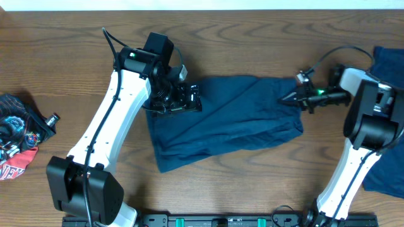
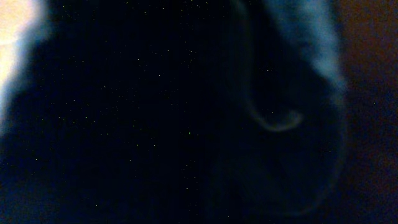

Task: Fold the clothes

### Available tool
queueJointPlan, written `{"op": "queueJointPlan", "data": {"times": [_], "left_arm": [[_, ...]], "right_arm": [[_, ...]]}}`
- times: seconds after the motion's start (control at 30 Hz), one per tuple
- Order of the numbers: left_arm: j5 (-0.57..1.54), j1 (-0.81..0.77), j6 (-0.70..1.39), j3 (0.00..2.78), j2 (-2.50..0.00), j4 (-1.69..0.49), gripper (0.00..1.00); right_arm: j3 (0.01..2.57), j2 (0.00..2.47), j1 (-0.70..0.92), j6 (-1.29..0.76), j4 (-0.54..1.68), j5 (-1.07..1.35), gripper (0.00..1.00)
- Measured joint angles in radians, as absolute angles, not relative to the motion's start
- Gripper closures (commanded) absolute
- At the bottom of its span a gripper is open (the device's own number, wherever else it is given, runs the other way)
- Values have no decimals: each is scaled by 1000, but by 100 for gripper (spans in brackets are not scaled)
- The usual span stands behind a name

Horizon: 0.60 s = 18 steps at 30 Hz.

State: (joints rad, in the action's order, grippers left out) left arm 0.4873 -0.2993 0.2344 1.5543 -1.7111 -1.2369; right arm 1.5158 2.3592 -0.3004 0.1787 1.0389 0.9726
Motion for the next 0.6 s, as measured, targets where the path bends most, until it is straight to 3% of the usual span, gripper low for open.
{"op": "queueJointPlan", "data": {"times": [0.27, 0.6], "left_arm": [[488, -299, 235, 1554, -1711, -1203, 8], [486, -273, 241, 1554, -1711, -1151, 8]], "right_arm": [[1635, 2270, -411, 161, 1221, 735, 99], [1892, 2038, -362, 160, 1435, 638, 99]]}}
